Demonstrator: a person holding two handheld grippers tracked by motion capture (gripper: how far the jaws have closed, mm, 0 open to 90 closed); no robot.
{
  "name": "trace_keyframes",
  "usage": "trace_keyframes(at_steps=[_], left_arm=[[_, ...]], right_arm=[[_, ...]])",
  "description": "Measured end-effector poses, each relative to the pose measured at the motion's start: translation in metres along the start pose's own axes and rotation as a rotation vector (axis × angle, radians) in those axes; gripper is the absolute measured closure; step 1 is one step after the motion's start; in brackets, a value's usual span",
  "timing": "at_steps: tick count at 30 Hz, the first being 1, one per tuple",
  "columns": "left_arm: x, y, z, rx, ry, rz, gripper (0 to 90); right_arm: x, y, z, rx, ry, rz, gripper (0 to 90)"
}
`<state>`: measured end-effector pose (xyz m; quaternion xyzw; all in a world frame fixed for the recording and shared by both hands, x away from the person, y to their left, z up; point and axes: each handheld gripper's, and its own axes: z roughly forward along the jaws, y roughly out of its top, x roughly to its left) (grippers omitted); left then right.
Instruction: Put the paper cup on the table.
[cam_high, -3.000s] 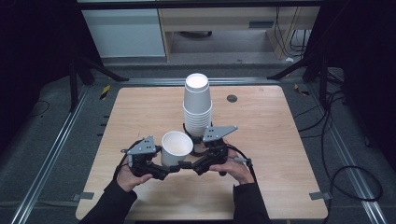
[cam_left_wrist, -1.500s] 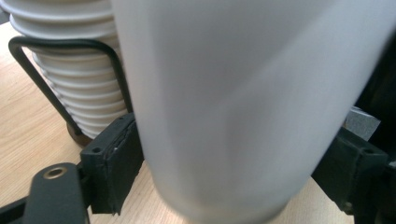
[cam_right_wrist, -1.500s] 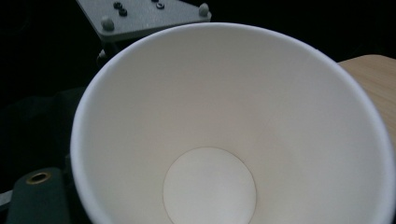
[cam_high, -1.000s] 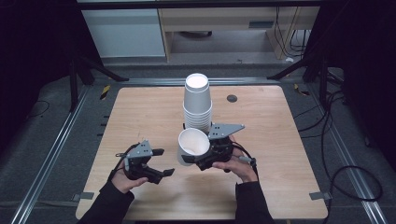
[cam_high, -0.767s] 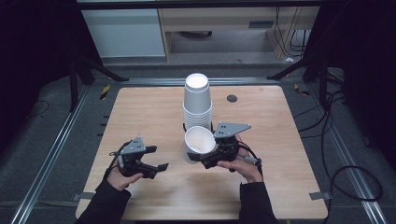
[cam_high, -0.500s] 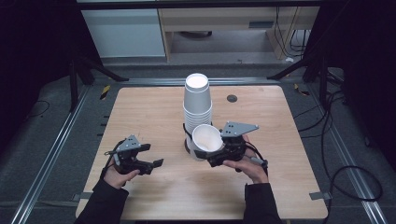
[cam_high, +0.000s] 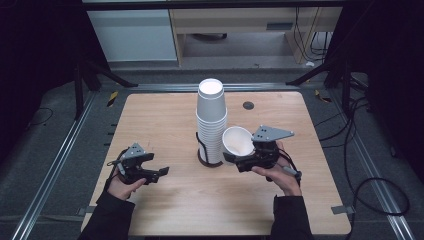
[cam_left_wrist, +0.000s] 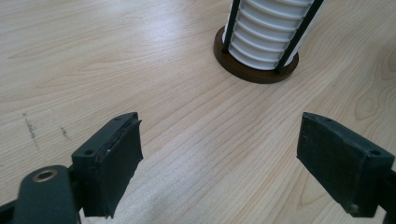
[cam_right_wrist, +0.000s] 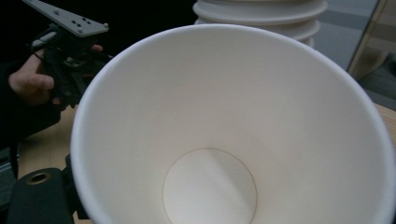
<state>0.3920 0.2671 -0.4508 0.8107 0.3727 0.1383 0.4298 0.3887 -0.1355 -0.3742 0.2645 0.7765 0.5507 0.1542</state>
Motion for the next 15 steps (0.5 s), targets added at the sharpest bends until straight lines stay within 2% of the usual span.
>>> trace_keyframes(at_steps=[4, 10, 15], left_arm=[[0.001, 0.000, -0.001, -0.003, 0.011, -0.002, 13.6], [0.005, 0.000, -0.002, 0.000, 0.022, -0.012, 13.7], [0.007, -0.002, -0.002, 0.002, 0.028, -0.021, 13.7]], right_arm=[[-0.007, -0.002, -0.006, 0.005, -0.051, 0.009, 13.6], [-0.018, -0.009, -0.012, 0.028, -0.092, 0.031, 13.6], [-0.029, -0.015, -0.015, 0.044, -0.183, 0.059, 13.7]])
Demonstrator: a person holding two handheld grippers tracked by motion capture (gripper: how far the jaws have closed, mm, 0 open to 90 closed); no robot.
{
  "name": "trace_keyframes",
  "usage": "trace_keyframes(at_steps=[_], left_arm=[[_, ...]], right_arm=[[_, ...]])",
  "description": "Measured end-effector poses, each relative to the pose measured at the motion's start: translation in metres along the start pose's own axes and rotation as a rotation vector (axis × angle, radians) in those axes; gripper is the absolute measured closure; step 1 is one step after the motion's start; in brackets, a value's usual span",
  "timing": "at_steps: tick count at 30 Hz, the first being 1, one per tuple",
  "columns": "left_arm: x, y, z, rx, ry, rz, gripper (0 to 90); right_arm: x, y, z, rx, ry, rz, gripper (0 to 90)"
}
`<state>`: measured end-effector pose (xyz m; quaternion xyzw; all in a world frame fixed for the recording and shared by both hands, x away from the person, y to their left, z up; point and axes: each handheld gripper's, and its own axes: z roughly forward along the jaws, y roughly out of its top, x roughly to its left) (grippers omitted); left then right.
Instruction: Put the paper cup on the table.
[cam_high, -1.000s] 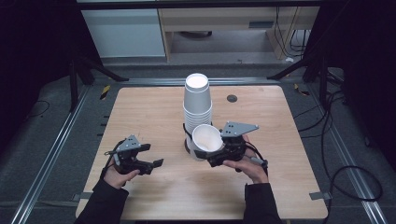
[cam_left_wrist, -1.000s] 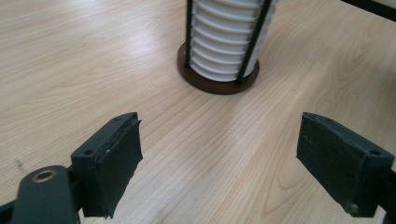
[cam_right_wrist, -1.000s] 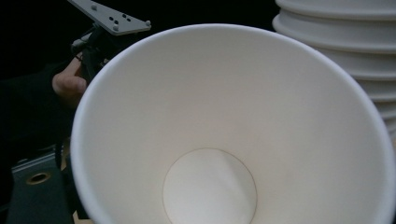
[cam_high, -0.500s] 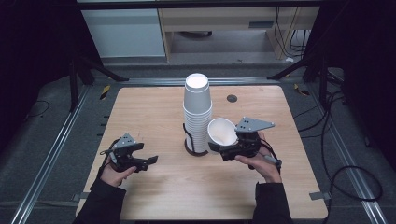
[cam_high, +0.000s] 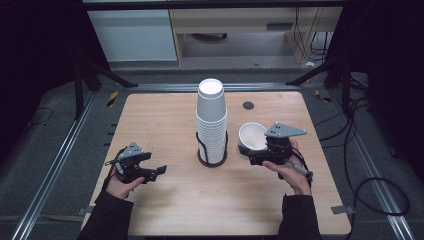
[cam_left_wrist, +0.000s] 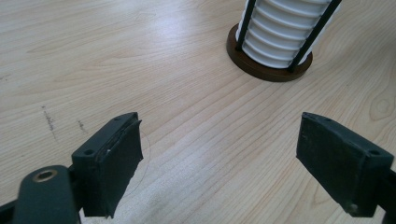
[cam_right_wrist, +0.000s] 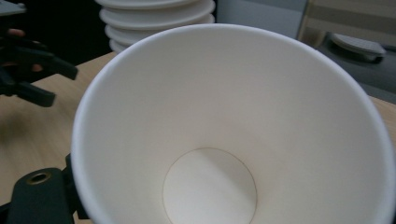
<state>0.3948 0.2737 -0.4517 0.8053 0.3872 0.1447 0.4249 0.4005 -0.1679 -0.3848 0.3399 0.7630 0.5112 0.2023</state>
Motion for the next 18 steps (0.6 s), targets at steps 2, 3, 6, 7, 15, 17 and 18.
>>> trace_keyframes(at_steps=[2, 3, 6, 7, 15, 17, 18], left_arm=[[0.001, 0.000, 0.000, 0.001, -0.001, -0.003, 13.5], [0.001, 0.000, 0.000, 0.001, -0.001, -0.002, 13.5], [0.001, -0.001, 0.000, 0.001, 0.000, -0.003, 13.6], [0.001, -0.001, 0.000, 0.002, 0.002, -0.002, 13.6], [0.002, -0.002, 0.001, 0.008, 0.003, 0.000, 13.6], [0.002, -0.002, 0.001, 0.009, 0.003, 0.000, 13.5], [0.002, -0.002, 0.002, 0.009, 0.002, 0.002, 13.5]], right_arm=[[-0.004, -0.001, 0.001, 0.006, -0.033, 0.009, 13.7], [-0.005, -0.002, 0.002, 0.012, -0.052, 0.012, 13.7], [-0.011, -0.002, 0.004, 0.022, -0.090, 0.022, 13.6], [-0.012, -0.002, 0.005, 0.021, -0.101, 0.025, 13.6], [-0.024, -0.007, 0.008, 0.019, -0.221, 0.074, 13.6], [-0.029, -0.009, 0.008, 0.026, -0.257, 0.075, 13.6], [-0.031, -0.010, 0.008, 0.028, -0.269, 0.076, 13.6]])
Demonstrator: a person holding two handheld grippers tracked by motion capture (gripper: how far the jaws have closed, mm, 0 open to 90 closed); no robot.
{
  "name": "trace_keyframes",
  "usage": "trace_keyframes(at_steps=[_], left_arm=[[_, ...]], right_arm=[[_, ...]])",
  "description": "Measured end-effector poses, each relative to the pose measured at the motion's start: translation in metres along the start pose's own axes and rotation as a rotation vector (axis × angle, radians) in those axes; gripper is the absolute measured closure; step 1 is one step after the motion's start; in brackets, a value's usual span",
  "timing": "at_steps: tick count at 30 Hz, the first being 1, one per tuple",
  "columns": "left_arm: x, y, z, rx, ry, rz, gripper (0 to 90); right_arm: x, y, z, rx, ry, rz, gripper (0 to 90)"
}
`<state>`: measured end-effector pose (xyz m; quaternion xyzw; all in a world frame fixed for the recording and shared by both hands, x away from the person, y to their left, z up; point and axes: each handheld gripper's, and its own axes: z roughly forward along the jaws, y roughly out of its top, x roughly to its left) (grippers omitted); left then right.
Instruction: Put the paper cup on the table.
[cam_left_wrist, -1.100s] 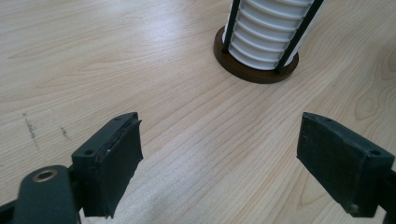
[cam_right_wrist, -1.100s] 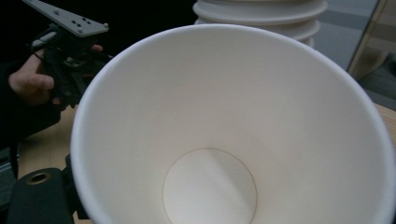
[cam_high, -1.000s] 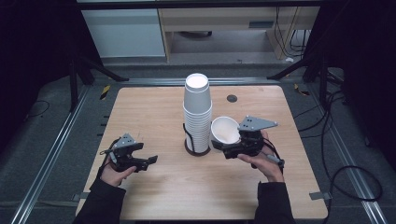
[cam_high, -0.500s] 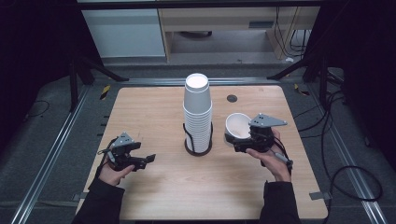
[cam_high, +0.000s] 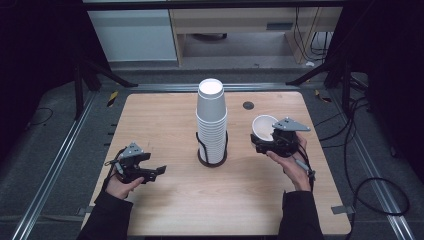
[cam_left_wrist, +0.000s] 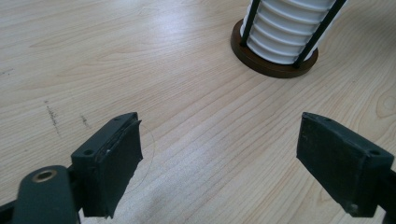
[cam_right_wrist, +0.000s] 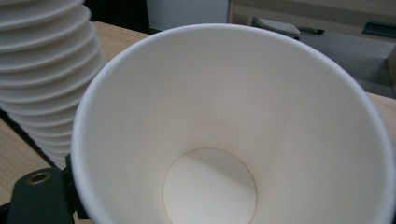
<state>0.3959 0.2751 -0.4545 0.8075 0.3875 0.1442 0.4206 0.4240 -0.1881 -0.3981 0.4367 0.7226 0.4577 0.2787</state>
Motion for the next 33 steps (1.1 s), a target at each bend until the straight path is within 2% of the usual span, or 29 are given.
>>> trace_keyframes(at_steps=[9, 14, 17, 24, 27, 31, 33], left_arm=[[0.000, -0.001, 0.001, 0.006, -0.001, 0.001, 13.5], [0.000, -0.001, 0.002, 0.011, -0.003, 0.003, 13.7], [0.000, -0.001, 0.003, 0.015, -0.002, 0.003, 13.7], [0.000, -0.002, 0.005, 0.024, 0.000, 0.006, 13.6], [0.001, -0.002, 0.004, 0.023, 0.002, 0.004, 13.5], [0.001, -0.003, 0.005, 0.026, 0.003, 0.002, 13.5], [0.001, -0.003, 0.006, 0.032, 0.004, 0.005, 13.5]], right_arm=[[-0.024, -0.009, 0.008, 0.043, -0.101, 0.013, 13.5], [-0.034, -0.013, 0.010, 0.074, -0.125, 0.018, 13.5], [-0.041, -0.018, 0.010, 0.067, -0.140, 0.031, 13.5], [-0.055, -0.033, 0.009, 0.111, -0.149, 0.072, 13.3], [-0.059, -0.038, 0.007, 0.094, -0.151, 0.078, 13.4], [-0.065, -0.048, 0.005, 0.114, -0.143, 0.092, 13.3], [-0.068, -0.053, 0.004, 0.107, -0.148, 0.097, 13.3]])
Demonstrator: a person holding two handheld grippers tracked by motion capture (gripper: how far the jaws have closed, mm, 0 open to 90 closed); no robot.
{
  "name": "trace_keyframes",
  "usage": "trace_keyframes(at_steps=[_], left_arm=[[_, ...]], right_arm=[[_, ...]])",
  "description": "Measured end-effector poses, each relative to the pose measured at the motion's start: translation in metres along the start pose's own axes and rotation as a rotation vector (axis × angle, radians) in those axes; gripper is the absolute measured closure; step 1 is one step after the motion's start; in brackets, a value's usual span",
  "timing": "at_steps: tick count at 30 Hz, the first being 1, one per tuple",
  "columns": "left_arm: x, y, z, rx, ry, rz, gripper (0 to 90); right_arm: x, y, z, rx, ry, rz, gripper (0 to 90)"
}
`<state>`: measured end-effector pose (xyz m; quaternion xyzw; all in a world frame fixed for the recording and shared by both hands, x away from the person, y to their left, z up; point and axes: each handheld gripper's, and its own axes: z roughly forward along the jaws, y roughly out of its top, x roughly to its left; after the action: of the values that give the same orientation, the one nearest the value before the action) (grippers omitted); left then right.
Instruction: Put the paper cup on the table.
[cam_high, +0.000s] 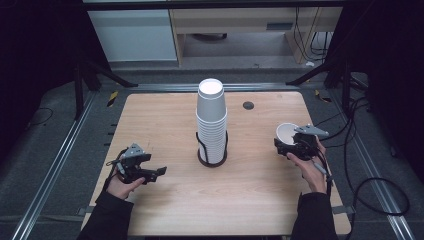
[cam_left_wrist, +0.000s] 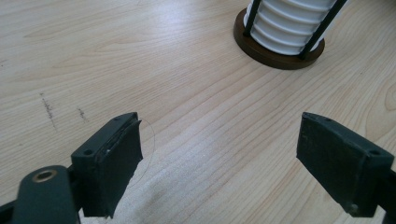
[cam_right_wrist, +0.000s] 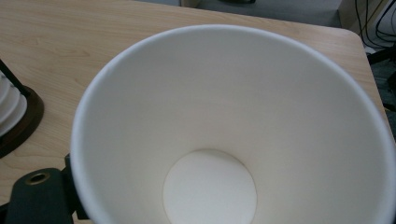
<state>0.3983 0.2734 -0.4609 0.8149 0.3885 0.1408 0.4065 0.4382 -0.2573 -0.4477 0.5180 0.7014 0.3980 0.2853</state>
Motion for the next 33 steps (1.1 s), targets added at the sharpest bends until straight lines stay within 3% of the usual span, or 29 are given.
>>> trace_keyframes(at_steps=[14, 33], left_arm=[[0.001, -0.001, 0.001, 0.001, -0.001, -0.005, 13.4], [0.000, -0.002, 0.003, 0.013, -0.004, 0.000, 13.2]], right_arm=[[-0.013, -0.020, 0.003, 0.041, -0.025, 0.021, 13.1], [-0.011, -0.029, 0.008, 0.081, -0.022, 0.001, 11.9]])
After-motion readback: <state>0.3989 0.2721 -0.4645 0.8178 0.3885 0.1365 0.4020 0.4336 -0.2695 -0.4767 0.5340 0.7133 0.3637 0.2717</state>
